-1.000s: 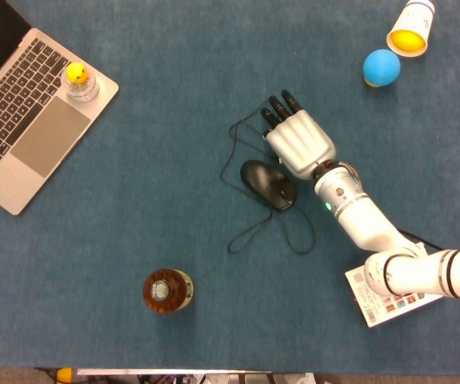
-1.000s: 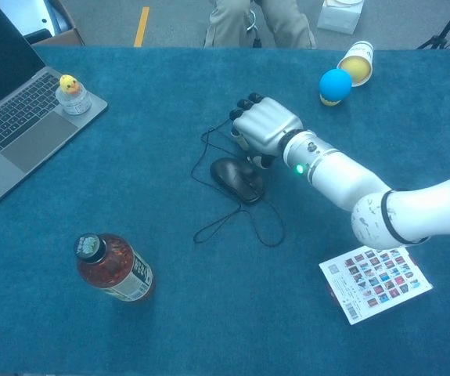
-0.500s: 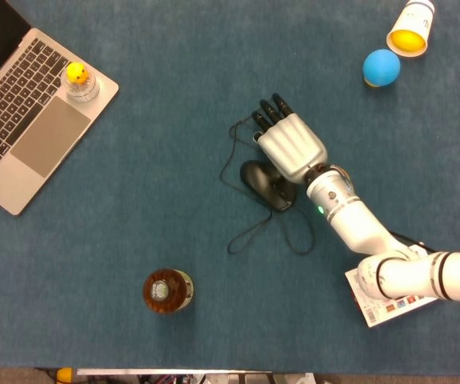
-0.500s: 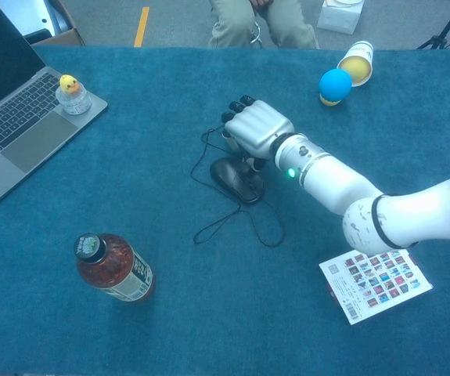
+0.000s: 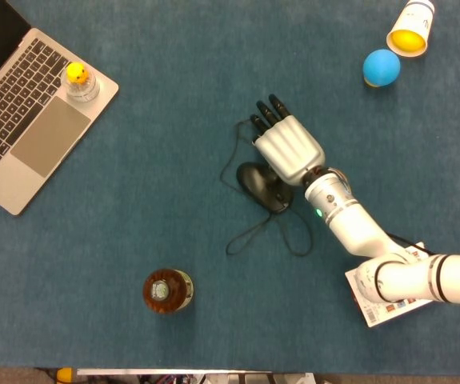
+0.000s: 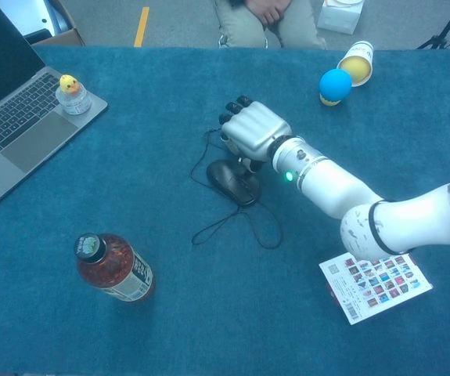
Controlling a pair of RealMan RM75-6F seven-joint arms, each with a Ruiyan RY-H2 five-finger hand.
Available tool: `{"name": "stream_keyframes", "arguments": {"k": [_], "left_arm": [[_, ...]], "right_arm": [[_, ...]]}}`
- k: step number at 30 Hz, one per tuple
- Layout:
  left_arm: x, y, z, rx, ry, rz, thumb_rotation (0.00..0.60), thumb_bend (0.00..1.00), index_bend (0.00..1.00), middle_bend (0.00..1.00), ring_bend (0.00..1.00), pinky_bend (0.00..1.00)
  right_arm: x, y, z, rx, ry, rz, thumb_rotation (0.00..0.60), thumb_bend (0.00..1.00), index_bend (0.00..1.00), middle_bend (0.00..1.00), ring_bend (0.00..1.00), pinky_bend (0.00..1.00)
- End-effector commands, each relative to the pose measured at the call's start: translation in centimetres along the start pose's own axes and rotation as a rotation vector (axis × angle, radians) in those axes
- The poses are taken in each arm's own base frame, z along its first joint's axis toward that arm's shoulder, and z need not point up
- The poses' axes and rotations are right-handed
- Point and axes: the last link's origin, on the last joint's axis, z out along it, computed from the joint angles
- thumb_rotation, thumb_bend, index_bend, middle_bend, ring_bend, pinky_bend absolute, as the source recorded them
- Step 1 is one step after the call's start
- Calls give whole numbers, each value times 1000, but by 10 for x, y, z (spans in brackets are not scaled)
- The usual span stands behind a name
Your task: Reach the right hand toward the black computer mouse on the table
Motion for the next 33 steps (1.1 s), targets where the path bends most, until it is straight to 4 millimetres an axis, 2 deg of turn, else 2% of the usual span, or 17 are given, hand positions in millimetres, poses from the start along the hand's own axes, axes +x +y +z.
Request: {"name": "stream_keyframes", "arguments": {"k": [1,9,15,23,28,33], "left_arm": [[0,0,0,0,0,-1,600,147,273,188,158,94],[-1,-2,0,3,1,-1,600,147,273,188,158,94],[0,-1,0,1,3,-1,600,147,272,187,158,94],[-3,4,0,-13,-9,1,600,147,273,188,158,94],[-3,8,0,-24,-10,1,600,147,273,188,158,94],[-2,9,0,-25,-9,1,600,147,273,188,158,94]], "right_arm": [[-1,2,-1,-3,4,1,600,337,574,222,8,60],[-4,5,-6,-9,11,21,600,359,598,236,17,67],[12,20,-12,-43,61,101,600,359,602,241,24,78],[55,40,-35,-47,168,311,600,359,602,244,24,78],[93,41,-49,-2,256,474,600,359,602,247,24,78],[116,39,-58,41,301,580,600,360,603,249,25,78]]}}
